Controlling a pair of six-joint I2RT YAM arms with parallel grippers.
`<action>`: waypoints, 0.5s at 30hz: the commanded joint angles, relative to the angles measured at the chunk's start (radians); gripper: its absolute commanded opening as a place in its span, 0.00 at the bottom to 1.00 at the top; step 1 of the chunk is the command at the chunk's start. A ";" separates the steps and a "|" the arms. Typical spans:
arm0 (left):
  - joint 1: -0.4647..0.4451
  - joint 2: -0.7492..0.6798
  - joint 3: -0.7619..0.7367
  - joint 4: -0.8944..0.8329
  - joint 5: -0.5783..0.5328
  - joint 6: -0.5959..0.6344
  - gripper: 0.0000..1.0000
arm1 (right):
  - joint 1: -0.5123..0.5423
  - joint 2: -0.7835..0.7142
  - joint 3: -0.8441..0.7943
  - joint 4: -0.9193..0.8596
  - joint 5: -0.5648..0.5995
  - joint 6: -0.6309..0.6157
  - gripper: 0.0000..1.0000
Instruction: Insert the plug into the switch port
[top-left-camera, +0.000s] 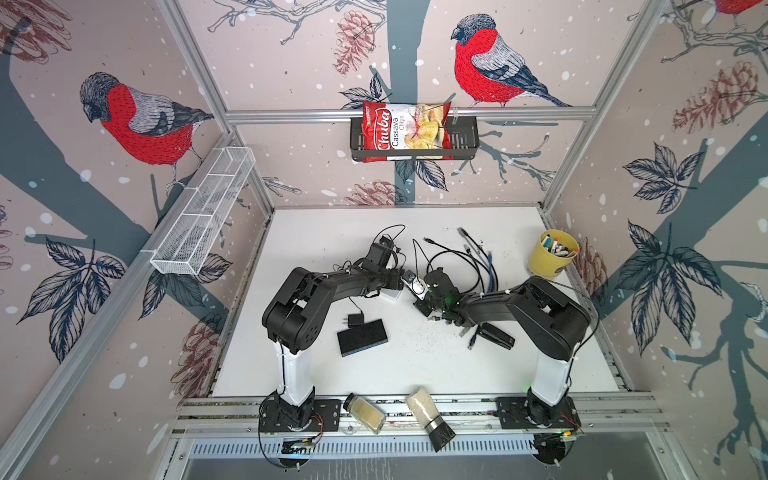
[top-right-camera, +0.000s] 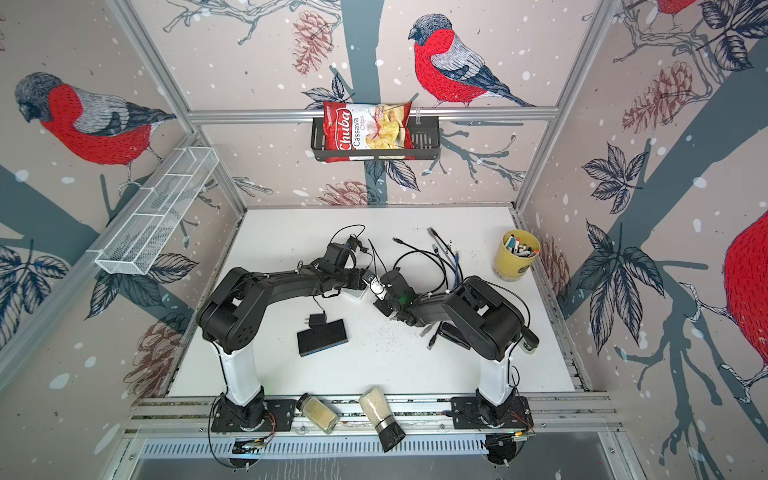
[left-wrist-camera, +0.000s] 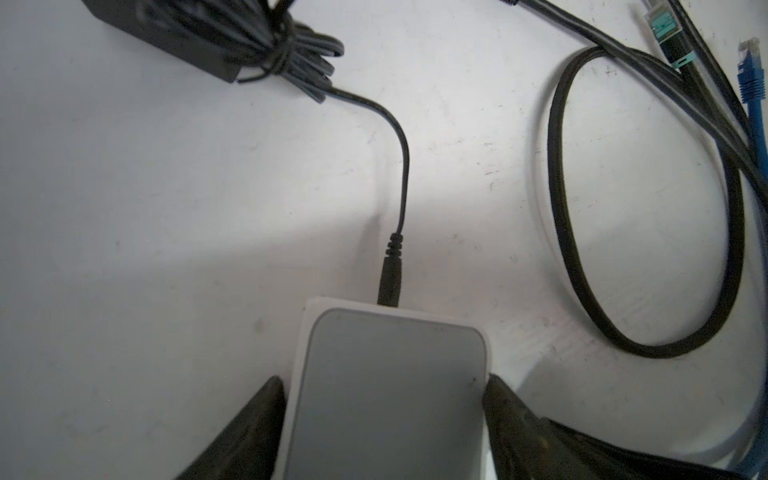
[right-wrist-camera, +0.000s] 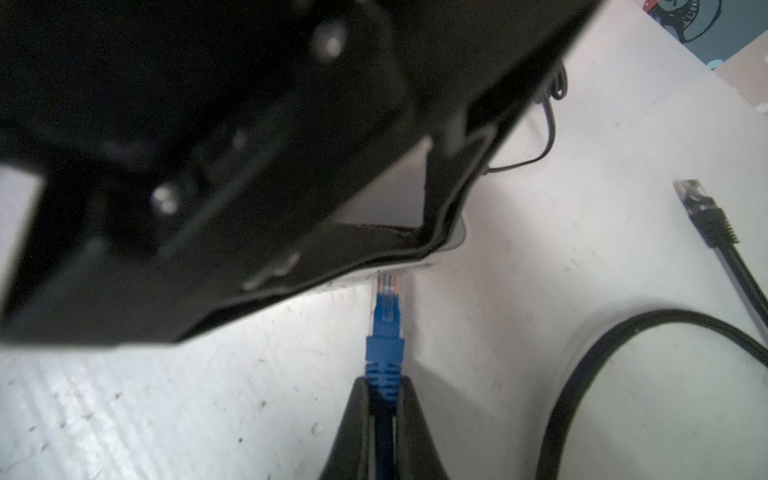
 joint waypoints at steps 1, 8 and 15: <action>-0.004 0.008 -0.011 -0.026 0.192 0.027 0.71 | 0.008 0.003 -0.007 0.180 -0.052 -0.019 0.00; -0.004 0.002 -0.031 -0.014 0.302 0.066 0.68 | 0.009 0.001 -0.028 0.270 -0.090 -0.032 0.00; -0.005 0.000 -0.039 -0.033 0.363 0.106 0.67 | 0.008 0.014 -0.010 0.301 -0.121 -0.031 0.00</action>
